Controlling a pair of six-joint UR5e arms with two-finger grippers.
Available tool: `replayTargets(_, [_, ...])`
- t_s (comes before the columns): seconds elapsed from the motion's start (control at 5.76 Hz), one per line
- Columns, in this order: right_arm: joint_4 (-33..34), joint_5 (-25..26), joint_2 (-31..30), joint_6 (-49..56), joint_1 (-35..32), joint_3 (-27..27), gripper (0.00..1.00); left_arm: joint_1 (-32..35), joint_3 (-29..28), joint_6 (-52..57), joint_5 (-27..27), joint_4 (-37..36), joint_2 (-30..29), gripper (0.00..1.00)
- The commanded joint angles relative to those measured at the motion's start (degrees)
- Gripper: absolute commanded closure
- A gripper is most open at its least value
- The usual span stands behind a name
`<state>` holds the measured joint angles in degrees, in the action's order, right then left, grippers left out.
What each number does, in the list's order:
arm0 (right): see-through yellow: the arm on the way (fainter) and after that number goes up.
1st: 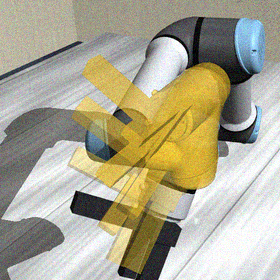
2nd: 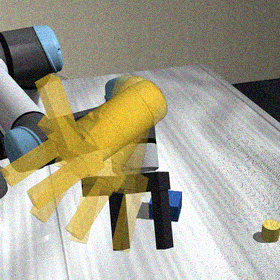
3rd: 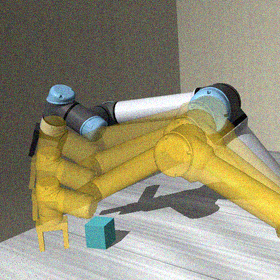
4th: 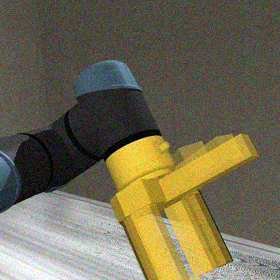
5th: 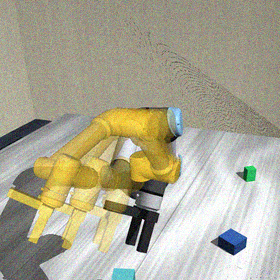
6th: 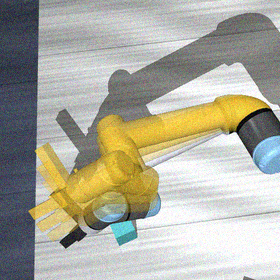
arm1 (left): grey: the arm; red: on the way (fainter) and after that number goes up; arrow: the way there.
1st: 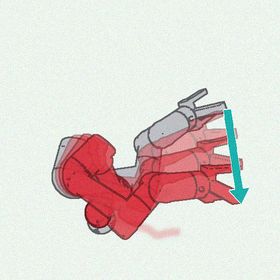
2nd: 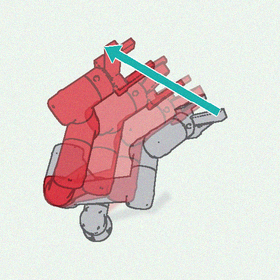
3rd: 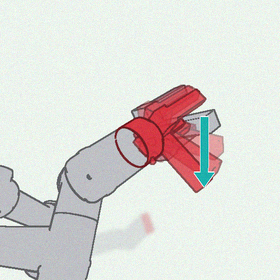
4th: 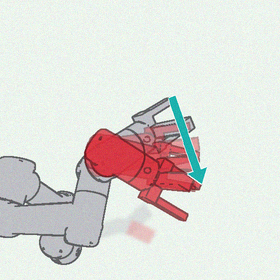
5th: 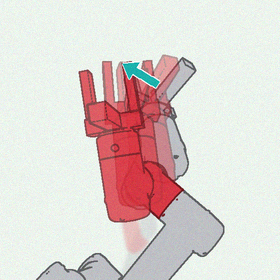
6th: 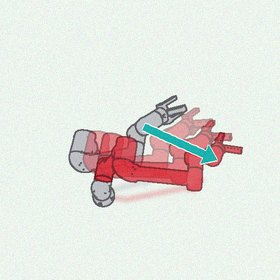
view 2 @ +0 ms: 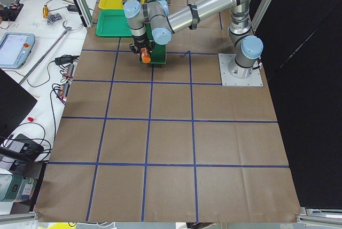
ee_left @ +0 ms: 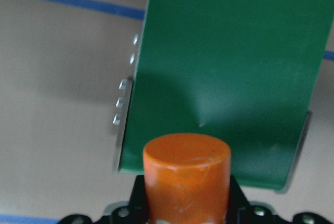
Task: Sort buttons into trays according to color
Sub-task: 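Place orange cell on belt with left while right grasps green button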
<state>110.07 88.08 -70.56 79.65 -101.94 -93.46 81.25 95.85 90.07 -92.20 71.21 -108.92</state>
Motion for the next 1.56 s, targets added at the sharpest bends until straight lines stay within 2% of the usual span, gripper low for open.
replayTargets(0.0, [13.68, -0.01, -0.01, 1.99, 0.69, -8.62, 0.00, 4.00, 4.58, 0.54, -0.09, -1.07, 1.42, 0.97])
replayTargets(0.17, [18.20, -0.01, -0.01, 3.22, 2.35, -12.24, 0.00, 4.18, 6.26, 0.37, 0.17, -2.82, 1.25, 0.96])
replayTargets(0.35, [17.81, 0.08, -0.28, 3.32, 5.41, -13.75, 0.00, 4.79, 7.33, 0.19, 0.18, -3.62, 0.82, 0.90])
replayTargets(0.52, [16.94, 0.08, -0.63, 3.84, 7.44, -13.85, 0.35, 5.15, 8.03, 0.10, 0.35, -3.71, 1.59, 0.40])
replayTargets(0.69, [16.84, 0.60, -0.63, 4.89, 8.16, -13.59, 0.69, 4.98, 7.08, -1.55, 0.44, -3.54, 1.43, 0.02])
replayTargets(0.87, [17.19, 3.04, -0.80, 6.82, 9.73, -12.98, 0.89, 5.24, 6.03, -7.40, 0.44, -2.32, 3.60, 0.02])
replayTargets(1.22, [17.19, 2.28, -1.69, 6.49, 10.19, -6.25, 0.91, 5.33, 2.09, -17.78, 0.62, 11.78, 12.02, 0.02])
replayTargets(1.39, [17.19, 0.53, 0.93, 6.14, 9.32, -0.90, 0.90, 5.33, -1.50, -22.26, 0.62, 16.11, 14.32, 0.02])
